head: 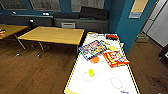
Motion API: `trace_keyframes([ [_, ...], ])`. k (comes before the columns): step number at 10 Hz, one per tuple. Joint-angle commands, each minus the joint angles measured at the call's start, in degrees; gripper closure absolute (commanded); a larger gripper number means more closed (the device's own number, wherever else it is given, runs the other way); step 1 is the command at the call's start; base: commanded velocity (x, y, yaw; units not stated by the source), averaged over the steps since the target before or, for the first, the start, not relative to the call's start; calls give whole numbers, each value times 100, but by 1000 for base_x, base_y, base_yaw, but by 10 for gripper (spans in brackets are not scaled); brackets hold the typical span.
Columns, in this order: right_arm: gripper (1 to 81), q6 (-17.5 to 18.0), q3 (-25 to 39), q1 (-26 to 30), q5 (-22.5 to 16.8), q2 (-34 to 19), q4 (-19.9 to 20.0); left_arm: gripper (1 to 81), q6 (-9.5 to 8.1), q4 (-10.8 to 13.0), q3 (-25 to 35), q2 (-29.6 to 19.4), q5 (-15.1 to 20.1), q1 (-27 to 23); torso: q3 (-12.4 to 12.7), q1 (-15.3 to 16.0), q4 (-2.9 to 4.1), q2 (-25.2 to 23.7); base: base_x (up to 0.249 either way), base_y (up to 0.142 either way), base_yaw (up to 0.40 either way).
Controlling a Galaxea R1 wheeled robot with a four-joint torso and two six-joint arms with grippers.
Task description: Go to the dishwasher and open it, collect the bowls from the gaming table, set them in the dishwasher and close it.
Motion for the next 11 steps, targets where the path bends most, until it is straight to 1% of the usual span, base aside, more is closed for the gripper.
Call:
trace_keyframes([
  [1,811,-643,889,-2501,1811,135,-596,10,28,43,2704,-1791,324,-263,0,0,0,0,0,0,0],
  [2,811,-652,784,-2853,2135,547,-806,10,28,8,3286,-2223,315,-359,0,0,0,0,0,0,0],
  [3,811,-652,601,-3056,2426,1053,-1007,10,19,-9,3732,-2607,315,-464,0,0,0,0,0,0,0],
  [4,811,-652,468,-3172,2490,1383,-1115,10,19,-10,4043,-2865,315,-561,0,0,0,0,0,0,0],
  [5,811,-652,213,-3260,2525,1797,-1274,10,19,-10,4448,-3235,273,-658,2,0,0,0,0,0,0],
  [6,811,-652,28,-3348,2534,2053,-1388,10,19,-10,4695,-3499,62,-728,2,0,0,0,0,0,0],
  [7,811,-652,-79,-3384,2534,2248,-1441,10,19,-10,4908,-3712,-19,-825,2,0,0,0,0,0,0],
  [9,811,-652,-307,-3480,2534,2617,-1547,10,10,-10,5400,-4169,-28,-1010,2,0,0,0,0,0,0],
  [10,811,-661,-481,-3524,2525,2869,-1599,10,-102,-19,5730,-4534,-28,-1159,2,0,0,0,0,0,0],
  [11,811,-652,-596,-3569,2525,3063,-1687,10,-286,-19,6117,-4956,-28,-1353,2,-2,0,0,0,0,0],
])
